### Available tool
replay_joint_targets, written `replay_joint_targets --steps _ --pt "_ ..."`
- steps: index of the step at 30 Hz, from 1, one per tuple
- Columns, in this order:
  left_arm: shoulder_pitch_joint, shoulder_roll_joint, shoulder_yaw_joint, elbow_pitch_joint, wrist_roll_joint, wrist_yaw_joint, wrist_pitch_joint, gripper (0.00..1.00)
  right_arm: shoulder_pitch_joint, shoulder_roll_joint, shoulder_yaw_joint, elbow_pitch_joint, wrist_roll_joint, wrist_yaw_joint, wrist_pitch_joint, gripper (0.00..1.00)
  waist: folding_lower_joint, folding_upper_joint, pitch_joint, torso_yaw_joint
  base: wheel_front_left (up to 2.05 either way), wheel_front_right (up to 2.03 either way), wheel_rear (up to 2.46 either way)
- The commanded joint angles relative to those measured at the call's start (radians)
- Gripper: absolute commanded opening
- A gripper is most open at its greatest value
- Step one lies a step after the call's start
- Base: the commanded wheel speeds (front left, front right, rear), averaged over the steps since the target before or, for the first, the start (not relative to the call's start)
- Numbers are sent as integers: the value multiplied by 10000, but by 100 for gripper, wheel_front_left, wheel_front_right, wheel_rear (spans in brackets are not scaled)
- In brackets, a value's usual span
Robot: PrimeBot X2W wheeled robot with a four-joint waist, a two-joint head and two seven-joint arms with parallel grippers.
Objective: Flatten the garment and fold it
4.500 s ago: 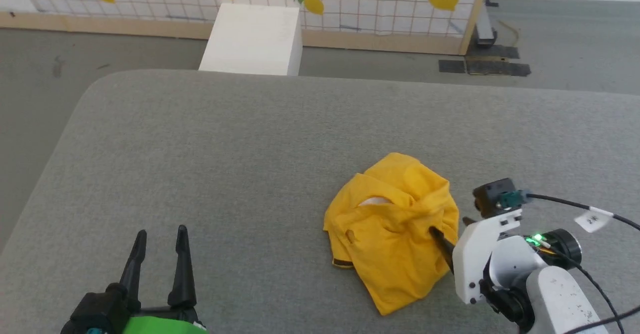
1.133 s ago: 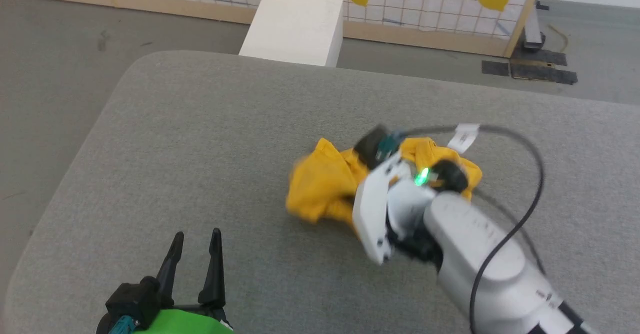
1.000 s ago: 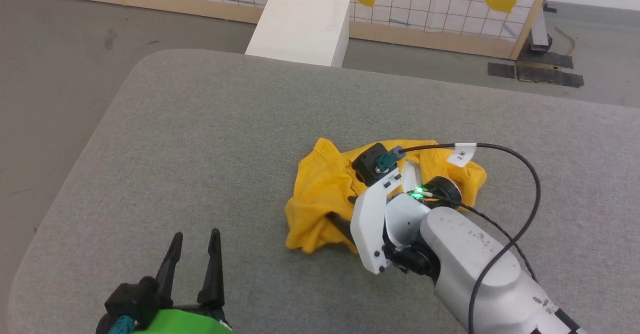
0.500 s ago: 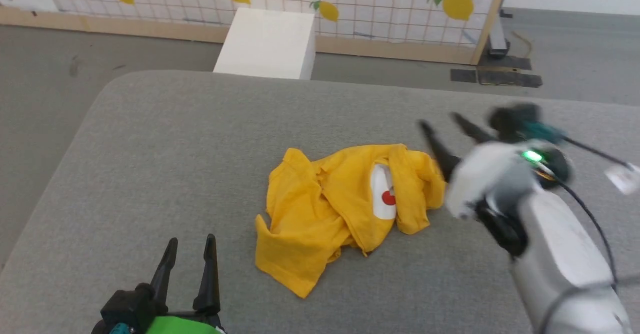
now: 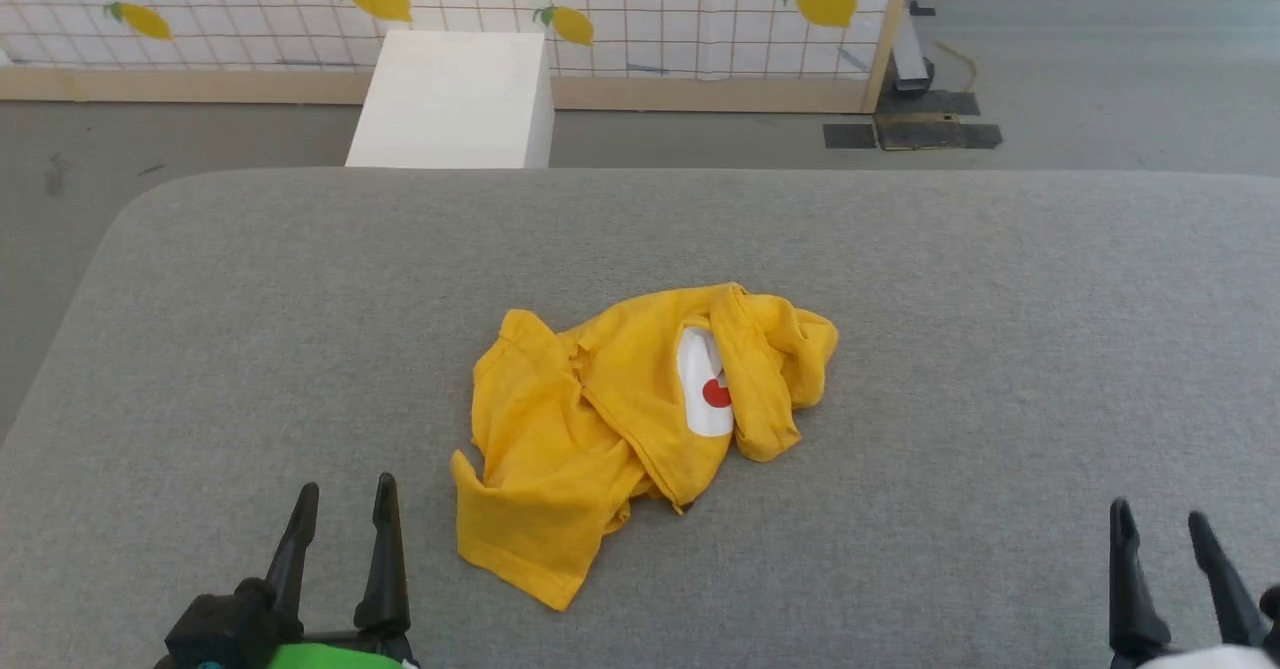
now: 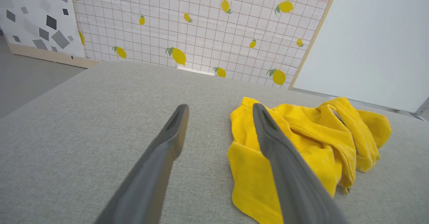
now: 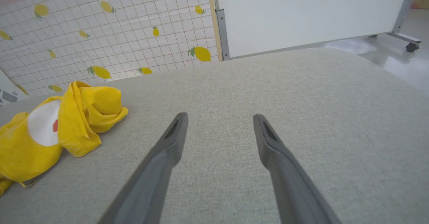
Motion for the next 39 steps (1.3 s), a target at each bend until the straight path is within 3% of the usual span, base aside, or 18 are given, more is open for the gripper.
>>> replay_joint_targets --steps 1,5,9,13,17,26,34,35,36,39 --pt "150 -24 65 -50 214 -82 -36 100 170 22 66 153 152 -13 -231 100 0 -1 35 -127 0 0 0" --pt "-33 69 58 -113 372 -126 -36 100 167 22 232 417 389 -13 -539 100 0 -1 79 -262 0 0 0" --pt "-1025 750 -466 -22 496 -201 222 100 -93 23 226 503 367 -13 -637 100 0 -1 241 -267 0 0 0" --pt "-2730 1669 -1637 335 299 -235 1736 100 -277 23 236 616 278 -13 -628 100 0 -1 465 -227 0 0 0" --pt "-4359 2148 -2539 1177 -561 -240 3312 100 -399 23 376 683 313 -13 -590 100 0 -1 741 -286 0 0 0" --pt "-5925 2007 -3036 4544 -1886 -242 5650 100 -596 24 637 769 298 -13 -465 100 0 -1 1041 -606 0 0 0" --pt "-6231 1796 -3371 6276 -2593 -242 5847 100 -726 24 742 671 262 -13 -257 100 0 -1 1181 -826 0 0 0" --pt "-6248 1760 -3424 6400 -2641 -242 5708 65 -742 24 753 666 266 -13 -241 100 0 -1 1178 -837 0 0 0" --pt "-6266 1710 -3523 6517 -2693 -243 5487 0 -753 24 760 664 269 -13 -229 100 0 -1 1167 -840 0 0 0" --pt "-6354 1668 -3833 6663 -2820 -243 4788 0 -740 24 766 685 289 -13 -220 100 0 -1 1092 -770 0 0 0"
